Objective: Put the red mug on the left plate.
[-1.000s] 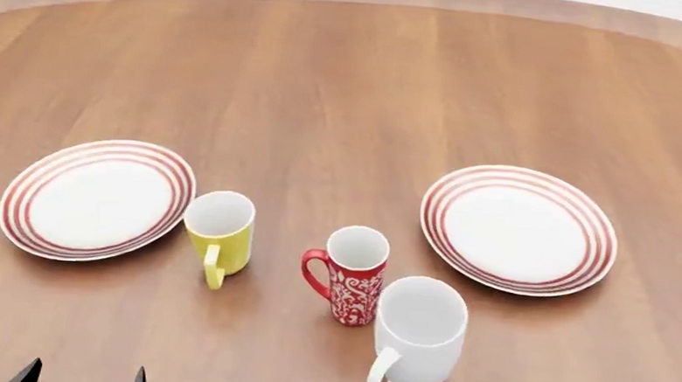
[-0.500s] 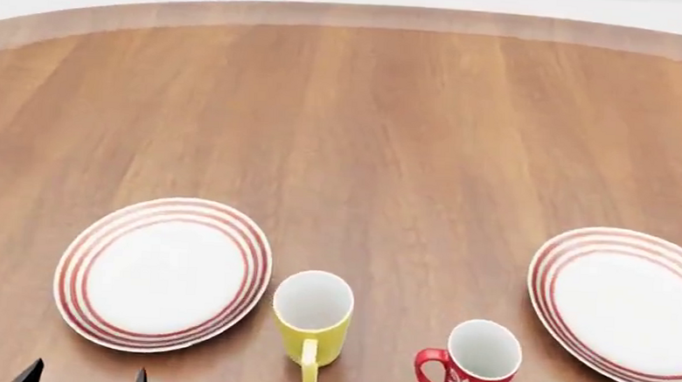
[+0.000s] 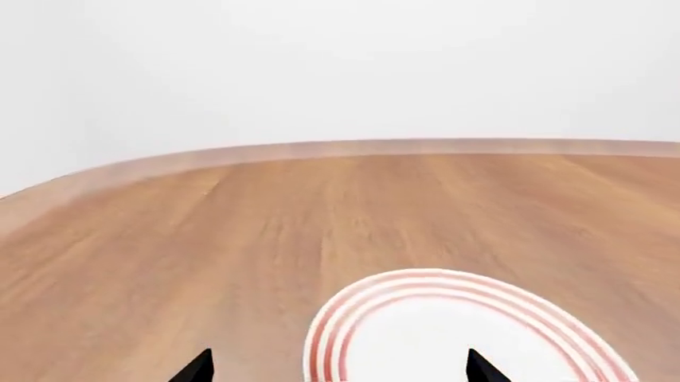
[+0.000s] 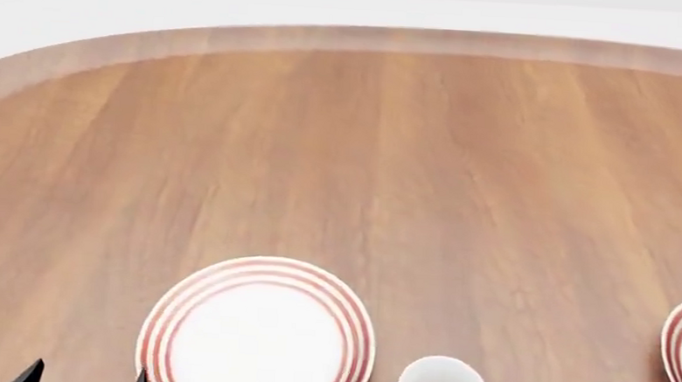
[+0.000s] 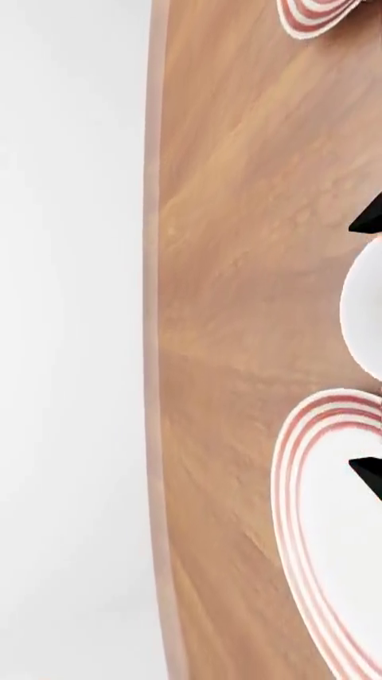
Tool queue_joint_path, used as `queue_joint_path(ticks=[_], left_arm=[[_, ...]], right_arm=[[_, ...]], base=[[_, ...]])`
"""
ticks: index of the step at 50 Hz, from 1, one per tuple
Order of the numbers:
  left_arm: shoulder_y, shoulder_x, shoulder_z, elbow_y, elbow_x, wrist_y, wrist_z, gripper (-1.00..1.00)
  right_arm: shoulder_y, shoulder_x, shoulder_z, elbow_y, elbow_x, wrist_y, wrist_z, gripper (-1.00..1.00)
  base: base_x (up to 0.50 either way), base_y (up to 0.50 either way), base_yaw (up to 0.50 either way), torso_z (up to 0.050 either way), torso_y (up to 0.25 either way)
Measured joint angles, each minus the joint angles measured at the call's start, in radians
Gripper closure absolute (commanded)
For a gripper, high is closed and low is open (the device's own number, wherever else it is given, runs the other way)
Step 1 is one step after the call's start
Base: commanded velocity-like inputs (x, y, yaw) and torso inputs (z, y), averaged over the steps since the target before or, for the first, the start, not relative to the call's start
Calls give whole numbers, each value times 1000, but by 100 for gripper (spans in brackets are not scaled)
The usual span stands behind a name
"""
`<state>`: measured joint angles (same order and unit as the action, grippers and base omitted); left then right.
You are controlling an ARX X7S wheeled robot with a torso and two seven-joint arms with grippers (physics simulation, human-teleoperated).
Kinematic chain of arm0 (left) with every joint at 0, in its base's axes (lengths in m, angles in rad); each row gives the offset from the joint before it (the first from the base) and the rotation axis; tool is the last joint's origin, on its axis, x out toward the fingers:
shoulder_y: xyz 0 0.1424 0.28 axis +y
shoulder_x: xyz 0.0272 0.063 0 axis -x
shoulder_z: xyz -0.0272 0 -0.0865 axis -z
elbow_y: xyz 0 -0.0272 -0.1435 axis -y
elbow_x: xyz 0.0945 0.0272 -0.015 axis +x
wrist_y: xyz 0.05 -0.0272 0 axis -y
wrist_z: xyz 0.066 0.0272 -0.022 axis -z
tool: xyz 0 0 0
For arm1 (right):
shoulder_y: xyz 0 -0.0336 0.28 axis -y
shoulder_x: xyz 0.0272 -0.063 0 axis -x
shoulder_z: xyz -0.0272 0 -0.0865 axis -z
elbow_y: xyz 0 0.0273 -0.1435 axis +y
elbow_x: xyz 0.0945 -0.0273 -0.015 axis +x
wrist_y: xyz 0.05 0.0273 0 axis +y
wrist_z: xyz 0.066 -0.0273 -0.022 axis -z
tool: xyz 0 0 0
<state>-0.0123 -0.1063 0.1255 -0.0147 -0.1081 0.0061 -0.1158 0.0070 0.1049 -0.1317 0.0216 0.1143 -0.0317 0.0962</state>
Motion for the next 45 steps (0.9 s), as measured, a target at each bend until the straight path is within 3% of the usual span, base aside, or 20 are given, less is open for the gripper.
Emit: queue_joint_path(ticks=[13,32,45], left_arm=[[1,-12,12,-2,-11,3,-15,-100],[3,-23,27,-10,-27,7,-35,-100],[2,-31,38,-12,-36,9,-45,-100]], right_arm=[[5,8,6,-49,34,88,42,-100],[100,-39,99,-480,102,768,356,-100],[202,-83,241,-674,339,1093,675,-100]], base=[[102,39,0,0,0],[0,0,0,0,0],[0,0,0,0,0]])
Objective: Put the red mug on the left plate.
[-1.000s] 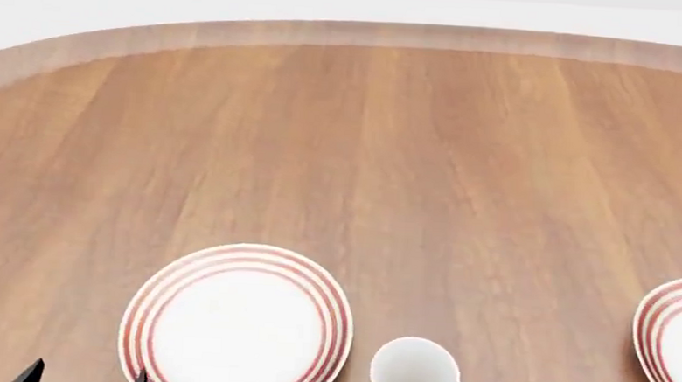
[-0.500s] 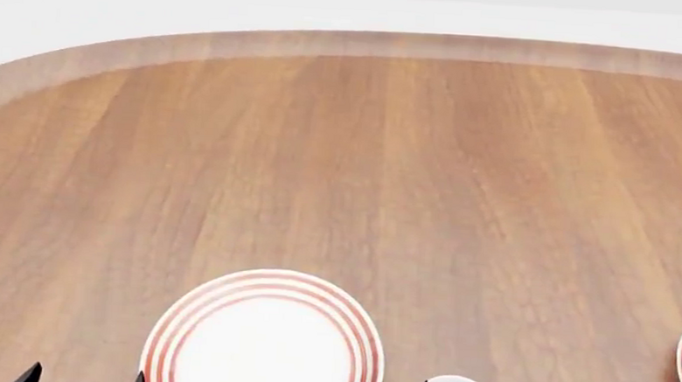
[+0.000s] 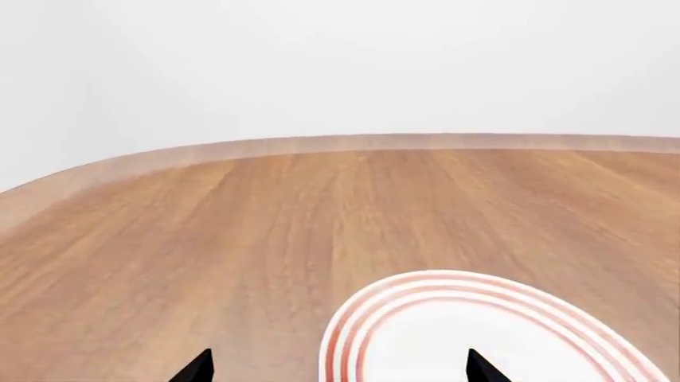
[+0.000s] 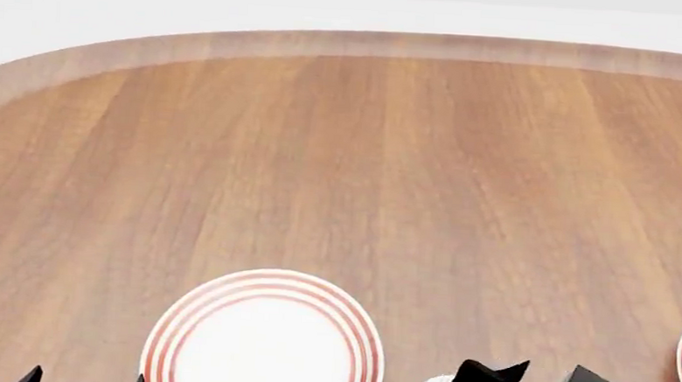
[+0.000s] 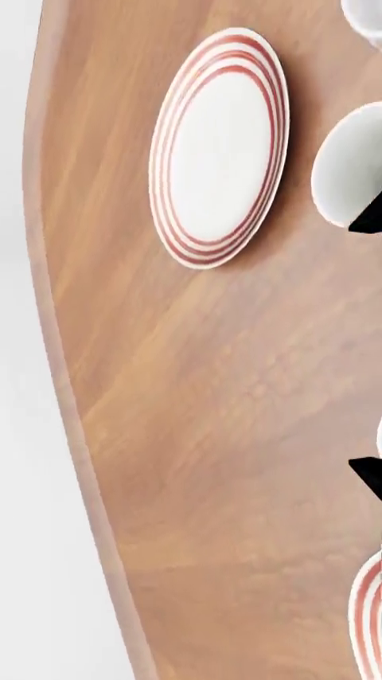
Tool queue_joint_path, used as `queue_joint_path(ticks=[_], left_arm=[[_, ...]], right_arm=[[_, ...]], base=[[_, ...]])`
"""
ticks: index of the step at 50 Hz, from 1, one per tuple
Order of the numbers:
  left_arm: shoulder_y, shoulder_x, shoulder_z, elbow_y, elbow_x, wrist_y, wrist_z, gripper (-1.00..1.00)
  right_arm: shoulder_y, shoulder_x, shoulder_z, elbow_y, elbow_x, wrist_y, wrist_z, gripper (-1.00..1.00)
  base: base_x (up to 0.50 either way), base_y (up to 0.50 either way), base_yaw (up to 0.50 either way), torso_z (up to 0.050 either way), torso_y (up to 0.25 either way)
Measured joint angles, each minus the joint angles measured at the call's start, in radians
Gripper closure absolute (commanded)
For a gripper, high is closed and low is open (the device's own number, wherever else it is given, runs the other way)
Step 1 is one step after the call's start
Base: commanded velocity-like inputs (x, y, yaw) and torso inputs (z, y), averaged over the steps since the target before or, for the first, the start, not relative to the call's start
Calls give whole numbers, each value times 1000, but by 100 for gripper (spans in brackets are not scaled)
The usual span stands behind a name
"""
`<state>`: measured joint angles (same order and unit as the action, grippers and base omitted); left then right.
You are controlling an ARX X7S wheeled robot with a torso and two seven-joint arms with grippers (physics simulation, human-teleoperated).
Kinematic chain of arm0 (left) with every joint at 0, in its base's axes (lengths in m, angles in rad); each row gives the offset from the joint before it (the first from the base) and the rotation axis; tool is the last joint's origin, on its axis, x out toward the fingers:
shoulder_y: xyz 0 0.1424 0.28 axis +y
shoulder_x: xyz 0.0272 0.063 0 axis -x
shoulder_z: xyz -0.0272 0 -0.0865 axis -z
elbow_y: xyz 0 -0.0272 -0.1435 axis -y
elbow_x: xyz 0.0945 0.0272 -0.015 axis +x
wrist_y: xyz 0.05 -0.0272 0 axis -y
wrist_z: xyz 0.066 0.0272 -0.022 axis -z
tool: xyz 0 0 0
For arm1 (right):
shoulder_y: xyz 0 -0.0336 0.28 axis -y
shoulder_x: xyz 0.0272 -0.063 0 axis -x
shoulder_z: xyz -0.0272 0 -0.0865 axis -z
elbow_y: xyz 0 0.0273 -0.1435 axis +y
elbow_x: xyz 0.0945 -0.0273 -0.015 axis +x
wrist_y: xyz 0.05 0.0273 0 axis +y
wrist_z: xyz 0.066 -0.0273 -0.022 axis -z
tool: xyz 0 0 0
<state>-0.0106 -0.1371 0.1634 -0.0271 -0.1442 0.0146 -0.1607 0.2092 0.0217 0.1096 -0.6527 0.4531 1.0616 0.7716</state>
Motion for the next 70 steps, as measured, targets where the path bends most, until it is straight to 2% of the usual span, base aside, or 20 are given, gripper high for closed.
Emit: queue_joint_path(ticks=[13,23,48,70], left_arm=[[-1,-8,11,1,-6,1,-9,-100],[-1,-14,19,2,-11,2,-16,-100],[-4,-26,37,-2,-23,8,-29,-100],[-6,-36,50,-4,-32,12,-40,-100]], right_arm=[[57,-9,122,-54,270,104,300,-100],[73,-4,155,-34,401,92,435,-100],[153,3,190,132,573,-42,625,-100],[207,15,195,306,573,-189,657,-100]], base=[[0,0,0,0,0],[0,0,0,0,0],[0,0,0,0,0],[0,0,0,0,0]])
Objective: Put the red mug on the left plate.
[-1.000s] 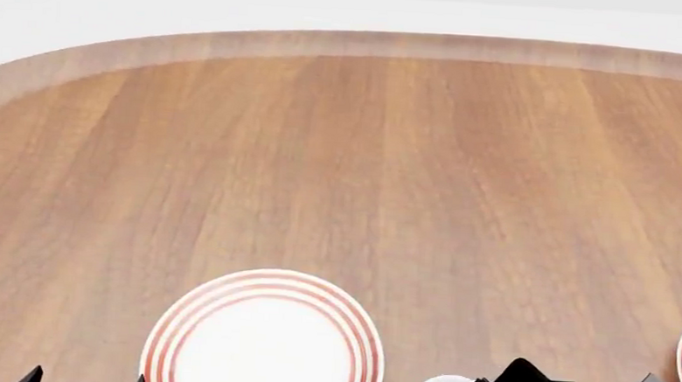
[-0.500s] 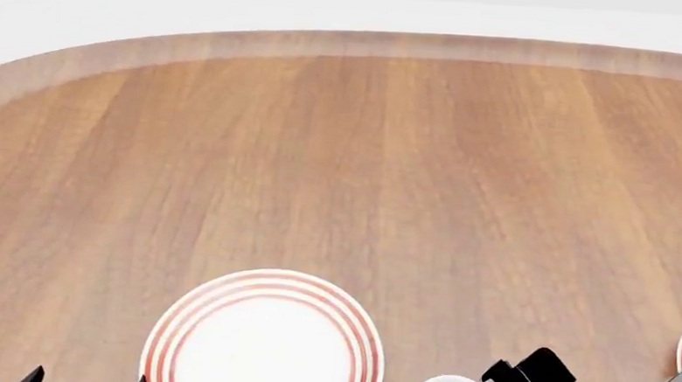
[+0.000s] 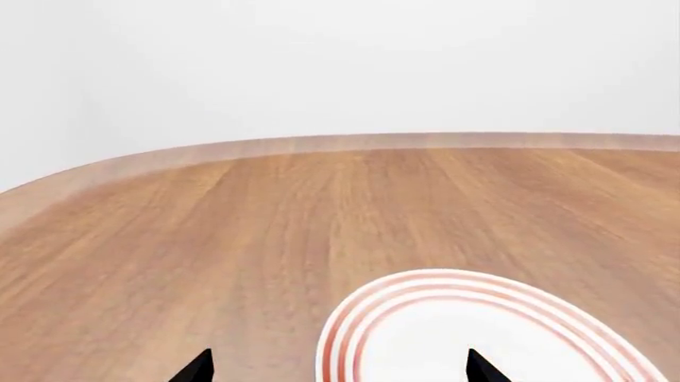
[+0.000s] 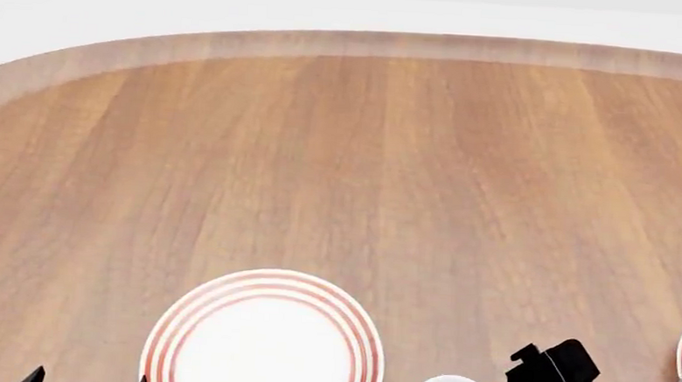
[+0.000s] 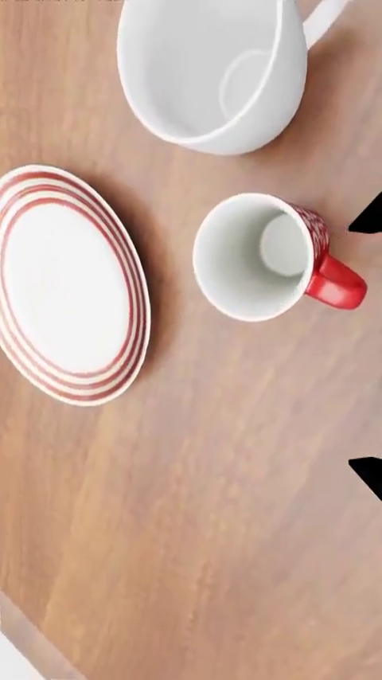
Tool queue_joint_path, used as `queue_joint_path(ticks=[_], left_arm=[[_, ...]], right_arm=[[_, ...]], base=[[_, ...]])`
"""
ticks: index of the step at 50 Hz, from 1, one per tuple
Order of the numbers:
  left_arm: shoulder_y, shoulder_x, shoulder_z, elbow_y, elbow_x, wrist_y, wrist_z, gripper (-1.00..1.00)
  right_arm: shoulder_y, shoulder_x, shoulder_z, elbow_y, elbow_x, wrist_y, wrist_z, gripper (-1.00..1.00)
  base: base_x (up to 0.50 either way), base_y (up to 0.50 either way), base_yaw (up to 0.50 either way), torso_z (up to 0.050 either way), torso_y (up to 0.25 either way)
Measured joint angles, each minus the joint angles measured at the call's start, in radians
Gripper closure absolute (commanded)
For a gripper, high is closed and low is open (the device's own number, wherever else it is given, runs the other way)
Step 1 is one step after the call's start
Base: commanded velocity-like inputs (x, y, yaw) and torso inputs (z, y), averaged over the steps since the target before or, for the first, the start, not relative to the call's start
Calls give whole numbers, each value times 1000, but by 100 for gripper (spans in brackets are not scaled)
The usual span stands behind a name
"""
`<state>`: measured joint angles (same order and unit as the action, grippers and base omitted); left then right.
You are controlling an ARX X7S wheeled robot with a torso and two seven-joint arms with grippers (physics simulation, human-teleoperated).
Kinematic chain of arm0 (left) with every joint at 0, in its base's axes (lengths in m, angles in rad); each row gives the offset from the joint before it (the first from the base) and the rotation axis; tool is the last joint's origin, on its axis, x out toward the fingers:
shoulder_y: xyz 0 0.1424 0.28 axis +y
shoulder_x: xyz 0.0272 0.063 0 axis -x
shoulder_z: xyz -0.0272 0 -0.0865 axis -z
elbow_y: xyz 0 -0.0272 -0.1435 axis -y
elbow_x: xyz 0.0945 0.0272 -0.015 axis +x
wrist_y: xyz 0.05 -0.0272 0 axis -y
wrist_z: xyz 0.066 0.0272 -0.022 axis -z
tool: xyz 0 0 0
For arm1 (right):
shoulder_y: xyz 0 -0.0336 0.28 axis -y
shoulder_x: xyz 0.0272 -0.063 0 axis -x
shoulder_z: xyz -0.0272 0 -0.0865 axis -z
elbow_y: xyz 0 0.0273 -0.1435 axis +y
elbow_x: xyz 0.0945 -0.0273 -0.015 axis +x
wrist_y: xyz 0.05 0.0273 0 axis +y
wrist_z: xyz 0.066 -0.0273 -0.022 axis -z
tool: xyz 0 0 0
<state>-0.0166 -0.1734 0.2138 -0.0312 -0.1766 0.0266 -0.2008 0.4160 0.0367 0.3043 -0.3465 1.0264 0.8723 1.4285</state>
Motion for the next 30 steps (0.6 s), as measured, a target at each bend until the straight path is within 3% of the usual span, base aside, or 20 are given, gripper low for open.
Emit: queue_joint_path(ticks=[30], left_arm=[[1,-13,16,3,-12,3,-15,-100]], right_arm=[[4,16,-24,123,4,-138,-28,-100]], base=[[0,0,0,0,0]])
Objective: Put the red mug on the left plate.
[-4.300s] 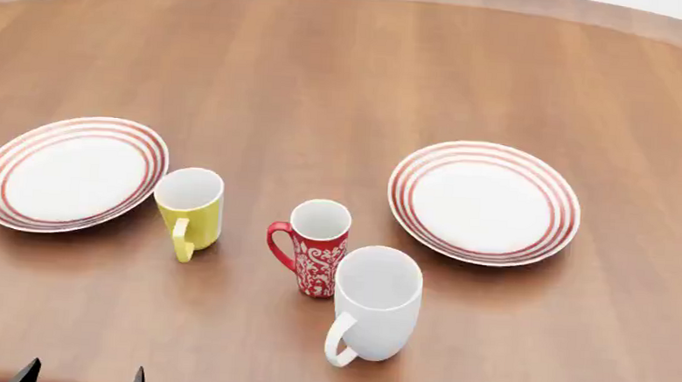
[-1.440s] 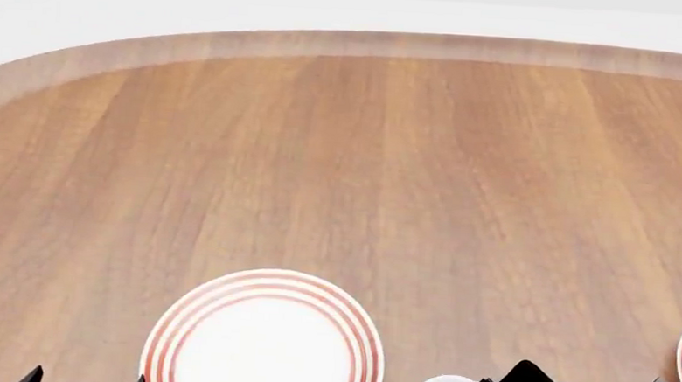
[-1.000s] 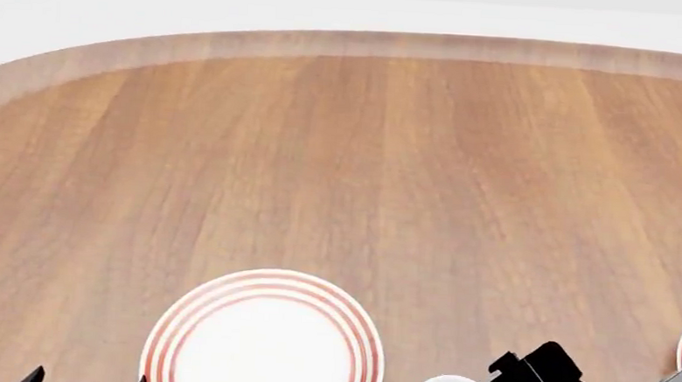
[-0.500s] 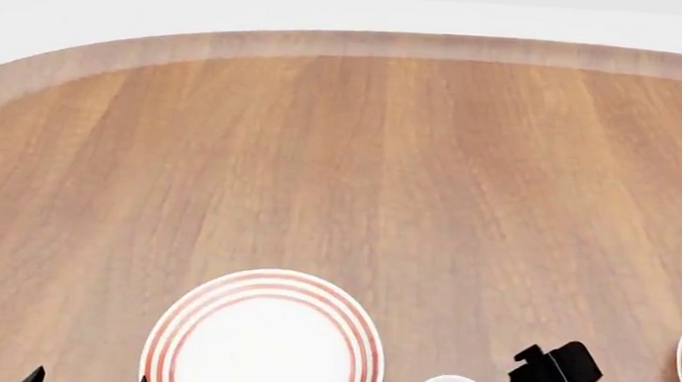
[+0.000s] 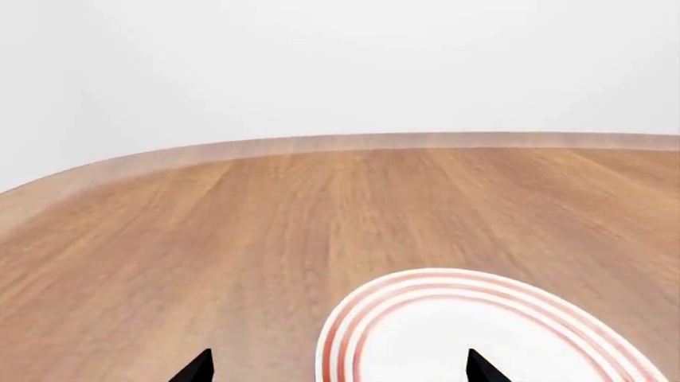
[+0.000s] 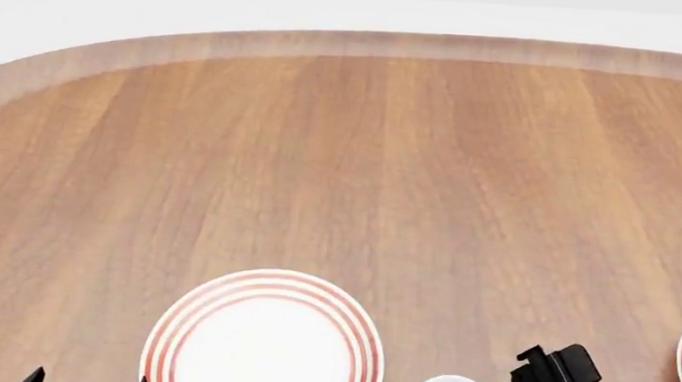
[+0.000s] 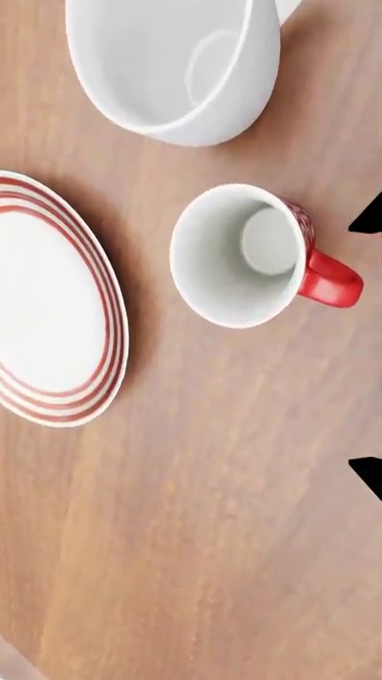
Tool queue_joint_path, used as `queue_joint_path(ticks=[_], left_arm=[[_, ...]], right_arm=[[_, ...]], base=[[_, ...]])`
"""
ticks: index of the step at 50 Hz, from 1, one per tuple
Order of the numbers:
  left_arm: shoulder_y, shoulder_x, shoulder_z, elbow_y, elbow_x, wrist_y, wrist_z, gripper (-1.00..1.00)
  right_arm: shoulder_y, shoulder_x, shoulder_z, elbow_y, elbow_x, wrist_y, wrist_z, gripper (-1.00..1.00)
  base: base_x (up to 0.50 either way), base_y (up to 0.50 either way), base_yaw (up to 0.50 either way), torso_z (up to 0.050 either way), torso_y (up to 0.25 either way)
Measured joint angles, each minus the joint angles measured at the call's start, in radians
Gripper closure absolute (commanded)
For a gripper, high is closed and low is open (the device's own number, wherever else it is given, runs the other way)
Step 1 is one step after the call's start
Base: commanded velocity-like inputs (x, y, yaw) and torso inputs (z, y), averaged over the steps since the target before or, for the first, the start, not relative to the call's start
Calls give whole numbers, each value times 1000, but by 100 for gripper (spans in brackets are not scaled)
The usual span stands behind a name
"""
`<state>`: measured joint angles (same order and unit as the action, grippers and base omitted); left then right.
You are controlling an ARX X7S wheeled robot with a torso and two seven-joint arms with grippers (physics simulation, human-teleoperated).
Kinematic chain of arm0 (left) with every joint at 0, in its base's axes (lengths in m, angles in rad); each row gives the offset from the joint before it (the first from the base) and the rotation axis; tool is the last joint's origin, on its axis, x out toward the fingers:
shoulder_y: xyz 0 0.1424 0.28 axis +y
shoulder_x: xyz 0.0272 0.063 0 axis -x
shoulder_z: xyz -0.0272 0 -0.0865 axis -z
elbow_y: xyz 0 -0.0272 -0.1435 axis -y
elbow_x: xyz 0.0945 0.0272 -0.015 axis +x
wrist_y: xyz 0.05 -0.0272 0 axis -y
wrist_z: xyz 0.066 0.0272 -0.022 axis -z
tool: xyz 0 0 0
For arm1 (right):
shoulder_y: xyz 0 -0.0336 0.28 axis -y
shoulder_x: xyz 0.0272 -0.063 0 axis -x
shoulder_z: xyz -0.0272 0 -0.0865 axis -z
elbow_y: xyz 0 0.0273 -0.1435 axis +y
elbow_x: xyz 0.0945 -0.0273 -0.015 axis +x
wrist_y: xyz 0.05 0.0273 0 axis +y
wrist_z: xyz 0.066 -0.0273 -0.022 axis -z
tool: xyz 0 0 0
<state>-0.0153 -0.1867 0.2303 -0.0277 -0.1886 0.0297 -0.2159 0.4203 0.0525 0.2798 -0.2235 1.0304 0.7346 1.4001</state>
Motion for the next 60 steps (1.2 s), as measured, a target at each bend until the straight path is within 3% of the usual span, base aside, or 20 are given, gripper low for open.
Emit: queue_joint_path(ticks=[60], left_arm=[[-3,-21,28,-2,-19,13,-26,-100]], right_arm=[[84,29,-51,379,-50,-184,-106,-100]], base=[[0,0,0,0,0]])
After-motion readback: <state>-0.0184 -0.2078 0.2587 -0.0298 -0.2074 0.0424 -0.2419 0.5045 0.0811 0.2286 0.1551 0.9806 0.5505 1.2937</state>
